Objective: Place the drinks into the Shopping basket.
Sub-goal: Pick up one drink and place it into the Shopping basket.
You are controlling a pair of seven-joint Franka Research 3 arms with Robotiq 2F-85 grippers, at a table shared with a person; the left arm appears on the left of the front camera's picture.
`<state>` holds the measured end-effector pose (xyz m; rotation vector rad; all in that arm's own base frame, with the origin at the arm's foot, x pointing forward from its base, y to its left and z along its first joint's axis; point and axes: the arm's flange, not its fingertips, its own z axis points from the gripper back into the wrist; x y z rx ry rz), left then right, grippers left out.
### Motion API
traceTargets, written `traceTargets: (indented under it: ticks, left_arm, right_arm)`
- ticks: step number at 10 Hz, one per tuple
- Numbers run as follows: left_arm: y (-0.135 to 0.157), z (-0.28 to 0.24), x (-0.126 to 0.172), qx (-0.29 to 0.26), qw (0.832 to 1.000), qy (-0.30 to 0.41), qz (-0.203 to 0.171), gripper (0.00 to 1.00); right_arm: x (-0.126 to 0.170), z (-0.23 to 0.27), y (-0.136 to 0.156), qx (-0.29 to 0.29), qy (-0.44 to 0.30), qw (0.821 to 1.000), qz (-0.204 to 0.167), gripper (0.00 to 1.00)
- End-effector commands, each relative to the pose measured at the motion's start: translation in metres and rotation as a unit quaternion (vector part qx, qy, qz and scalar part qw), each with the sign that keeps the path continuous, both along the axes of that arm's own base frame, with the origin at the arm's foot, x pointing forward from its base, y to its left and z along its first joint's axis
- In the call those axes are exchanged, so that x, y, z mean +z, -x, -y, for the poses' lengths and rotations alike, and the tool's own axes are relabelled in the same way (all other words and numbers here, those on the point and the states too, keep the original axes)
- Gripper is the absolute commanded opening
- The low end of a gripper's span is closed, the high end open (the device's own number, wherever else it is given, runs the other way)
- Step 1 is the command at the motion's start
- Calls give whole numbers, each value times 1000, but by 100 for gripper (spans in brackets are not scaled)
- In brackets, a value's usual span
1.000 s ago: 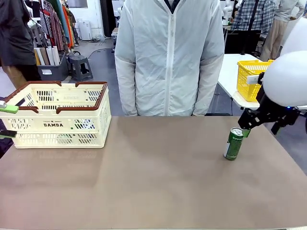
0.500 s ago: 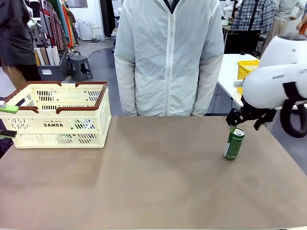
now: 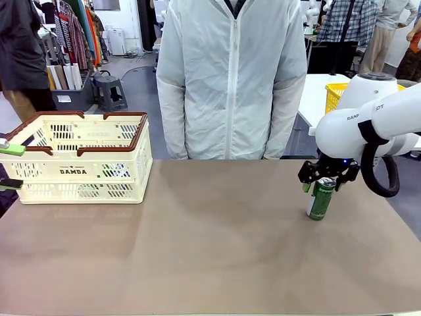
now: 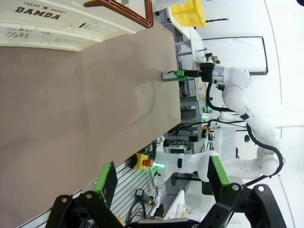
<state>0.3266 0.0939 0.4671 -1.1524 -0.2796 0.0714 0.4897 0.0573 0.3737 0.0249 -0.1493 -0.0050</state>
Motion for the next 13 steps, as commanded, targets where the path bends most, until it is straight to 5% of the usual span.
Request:
traceTargets:
  ticks: [1,3,4,5,6,11,13]
  left_arm:
    - [0,1,3,6,1000,8,1,100]
    - [0,1,3,6,1000,8,1,100]
    - [0,1,3,6,1000,8,1,100]
    - [0,1,3,6,1000,8,1,100]
    - [0,1,3,6,1000,8,1,100]
    - [0,1,3,6,1000,8,1,100]
    - [0,1,3,6,1000,8,1,100]
  right_arm:
    - [7,-2,0,-10,-8,1000,-15,100]
    - [7,-4,-1,-12,-2,1000,-21,100]
    - [7,-5,-2,-12,2,1000,-13,69]
    - [7,-5,-3,-11,4,1000,-13,9]
    - [6,-4,-3,-9,9,1000,-9,0]
    - [10,-4,2,-5,14,1000,-22,0]
    - [32,-16,7,-1,11,1000,-21,0]
